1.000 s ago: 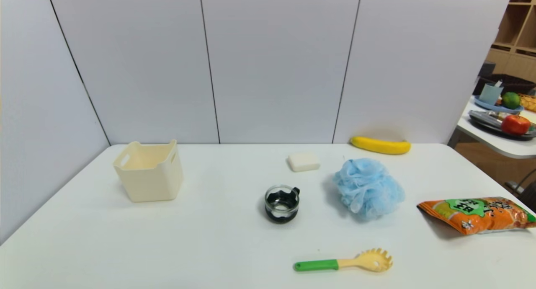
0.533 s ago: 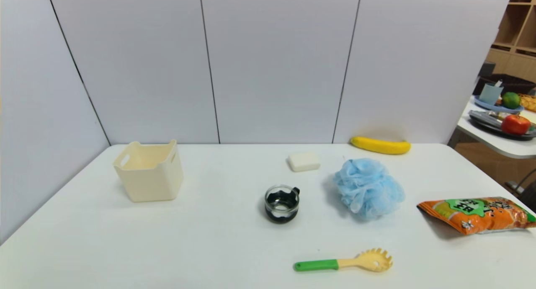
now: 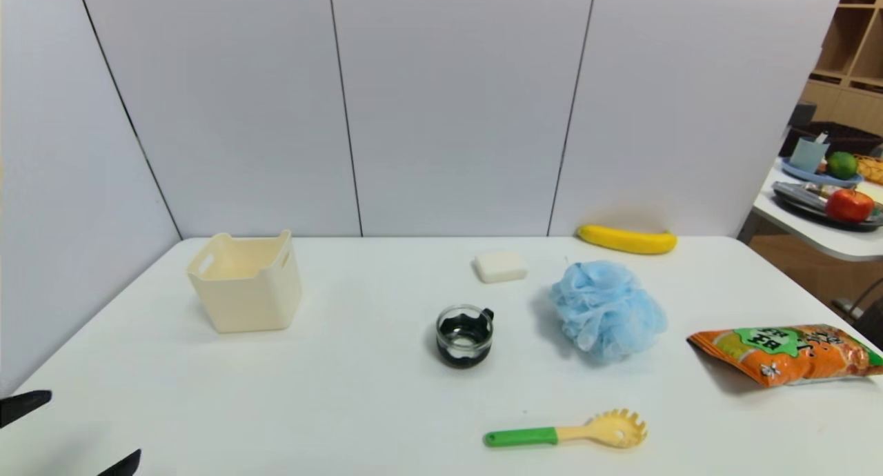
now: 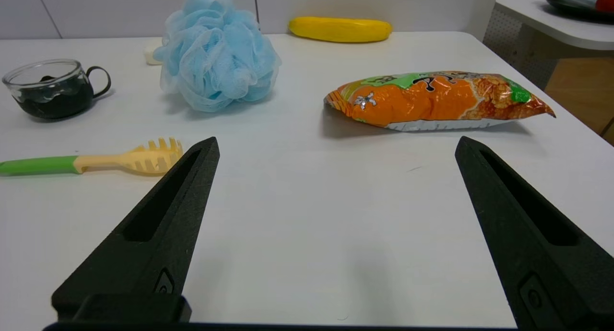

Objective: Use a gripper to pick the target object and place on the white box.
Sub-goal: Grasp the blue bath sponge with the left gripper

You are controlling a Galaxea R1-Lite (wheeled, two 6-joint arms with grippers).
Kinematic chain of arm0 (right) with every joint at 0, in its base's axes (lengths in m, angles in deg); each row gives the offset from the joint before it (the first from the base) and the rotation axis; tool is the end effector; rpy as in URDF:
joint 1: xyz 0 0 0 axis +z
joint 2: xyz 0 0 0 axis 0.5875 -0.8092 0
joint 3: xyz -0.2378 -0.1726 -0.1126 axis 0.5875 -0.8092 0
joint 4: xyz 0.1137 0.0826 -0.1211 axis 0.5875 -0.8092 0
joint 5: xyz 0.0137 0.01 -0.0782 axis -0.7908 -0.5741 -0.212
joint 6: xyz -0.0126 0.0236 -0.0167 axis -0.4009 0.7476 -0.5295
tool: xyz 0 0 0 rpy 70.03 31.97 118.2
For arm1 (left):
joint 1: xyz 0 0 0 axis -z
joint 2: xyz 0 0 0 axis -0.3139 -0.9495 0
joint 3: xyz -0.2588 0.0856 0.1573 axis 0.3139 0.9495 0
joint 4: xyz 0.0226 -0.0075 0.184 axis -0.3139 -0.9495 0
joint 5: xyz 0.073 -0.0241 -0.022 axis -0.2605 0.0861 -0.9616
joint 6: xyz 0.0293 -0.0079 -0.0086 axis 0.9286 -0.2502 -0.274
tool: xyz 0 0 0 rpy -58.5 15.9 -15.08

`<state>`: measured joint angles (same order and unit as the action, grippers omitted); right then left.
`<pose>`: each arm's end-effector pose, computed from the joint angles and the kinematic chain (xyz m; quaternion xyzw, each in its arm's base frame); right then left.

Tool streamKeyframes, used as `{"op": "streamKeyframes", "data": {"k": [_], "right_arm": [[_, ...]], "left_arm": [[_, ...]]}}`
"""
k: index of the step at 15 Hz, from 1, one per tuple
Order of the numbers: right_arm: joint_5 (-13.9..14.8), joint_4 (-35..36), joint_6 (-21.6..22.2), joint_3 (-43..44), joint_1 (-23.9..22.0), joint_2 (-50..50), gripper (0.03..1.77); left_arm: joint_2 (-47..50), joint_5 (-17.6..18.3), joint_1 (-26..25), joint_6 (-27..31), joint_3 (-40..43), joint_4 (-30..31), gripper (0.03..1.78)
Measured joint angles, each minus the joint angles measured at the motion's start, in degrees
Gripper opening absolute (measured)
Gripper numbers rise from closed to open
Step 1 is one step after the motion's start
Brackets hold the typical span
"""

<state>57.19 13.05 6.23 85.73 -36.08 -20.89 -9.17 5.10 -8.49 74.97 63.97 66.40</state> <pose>-0.0338 0.0002 0.0756 0.0064 -0.0011 -0.0008 1.0000 0.0410 -0.0082 0.1863 0.1455 0.1806 -0.1266 0.9645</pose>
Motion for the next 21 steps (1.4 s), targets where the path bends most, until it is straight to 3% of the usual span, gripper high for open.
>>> {"op": "streamKeyframes", "data": {"k": [6, 15, 21], "right_arm": [[0.0, 0.02, 0.04, 0.0, 0.0, 0.0, 1.7], [0.0, 0.02, 0.06, 0.0, 0.0, 0.0, 1.7], [0.0, 0.02, 0.04, 0.0, 0.0, 0.0, 1.7]], "left_arm": [[-23.17, 3.96, 8.35, 8.55, -12.13, -0.2, 1.69], [-47.17, 4.27, 22.88, 9.07, -29.99, -0.13, 1.69], [-58.98, 4.43, 28.54, 9.07, -42.79, -0.18, 1.69]]}}
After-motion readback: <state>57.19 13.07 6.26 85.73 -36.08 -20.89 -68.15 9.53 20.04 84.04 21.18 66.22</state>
